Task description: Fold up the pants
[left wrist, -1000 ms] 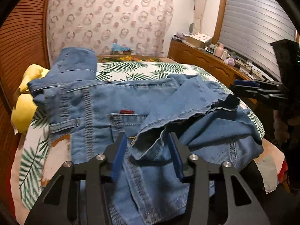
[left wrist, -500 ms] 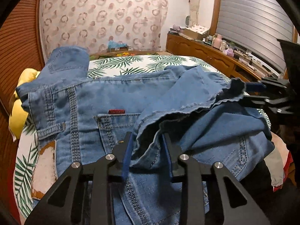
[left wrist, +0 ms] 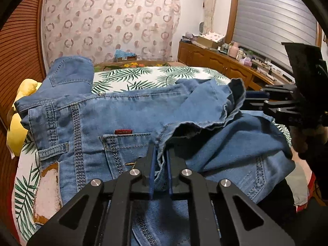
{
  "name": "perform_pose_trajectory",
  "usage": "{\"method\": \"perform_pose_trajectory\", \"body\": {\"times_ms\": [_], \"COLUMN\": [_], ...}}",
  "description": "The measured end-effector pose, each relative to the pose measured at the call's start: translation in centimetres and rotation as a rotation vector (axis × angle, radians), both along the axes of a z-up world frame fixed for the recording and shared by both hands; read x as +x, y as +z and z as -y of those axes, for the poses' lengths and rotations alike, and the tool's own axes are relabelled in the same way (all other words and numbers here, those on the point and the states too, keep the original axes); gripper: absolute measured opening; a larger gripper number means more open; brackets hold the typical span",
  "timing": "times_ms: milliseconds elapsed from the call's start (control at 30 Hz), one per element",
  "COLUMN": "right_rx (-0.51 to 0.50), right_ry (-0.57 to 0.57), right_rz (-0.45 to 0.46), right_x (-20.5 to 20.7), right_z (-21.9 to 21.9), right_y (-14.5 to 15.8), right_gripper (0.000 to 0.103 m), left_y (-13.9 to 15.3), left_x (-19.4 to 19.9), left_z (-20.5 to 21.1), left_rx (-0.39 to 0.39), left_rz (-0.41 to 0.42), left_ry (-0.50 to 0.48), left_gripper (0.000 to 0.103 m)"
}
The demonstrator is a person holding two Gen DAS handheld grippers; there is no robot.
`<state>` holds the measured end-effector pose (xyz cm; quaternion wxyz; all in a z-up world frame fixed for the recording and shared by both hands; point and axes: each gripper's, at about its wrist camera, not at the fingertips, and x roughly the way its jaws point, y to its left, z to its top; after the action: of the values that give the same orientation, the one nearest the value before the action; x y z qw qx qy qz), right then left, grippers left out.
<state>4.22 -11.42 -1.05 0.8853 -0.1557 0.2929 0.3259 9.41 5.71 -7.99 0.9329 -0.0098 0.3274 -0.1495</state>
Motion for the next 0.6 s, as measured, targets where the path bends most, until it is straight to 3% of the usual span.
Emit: {"method": "perform_pose_trajectory", "body": {"times_ms": [33,133,367,600], "right_rx": [0.004,0.018,0.072,0.077], "right_ry": [0.002,0.000,0.022,0.088], "right_rz": [0.011,0.057,0.187,0.274], "right_x": [-0.2,-0.4,-1.2,-1.3], "right_z": [0.1,0.4,-0.1,-3.4], "right_y": [0.1,0.3,4.5,8.4], "right_gripper": [0.007,0.002,0.001,0.001], "left_y": [0.2,0.7,4.8,8.3], "left_x": [-0.2,-0.5,-2.9,-5.9], "left_z": [-0.1,-0.4,-1.0,-2.6], "left_rx": [-0.008,-0.024,-0.075,-0.096], "left_rz": [0.017,0.039,0.136,0.207], "left_ry": [0.003,0.017,0.020,0.046], "left_gripper": [0.009,0.008,0.007,0.007]}}
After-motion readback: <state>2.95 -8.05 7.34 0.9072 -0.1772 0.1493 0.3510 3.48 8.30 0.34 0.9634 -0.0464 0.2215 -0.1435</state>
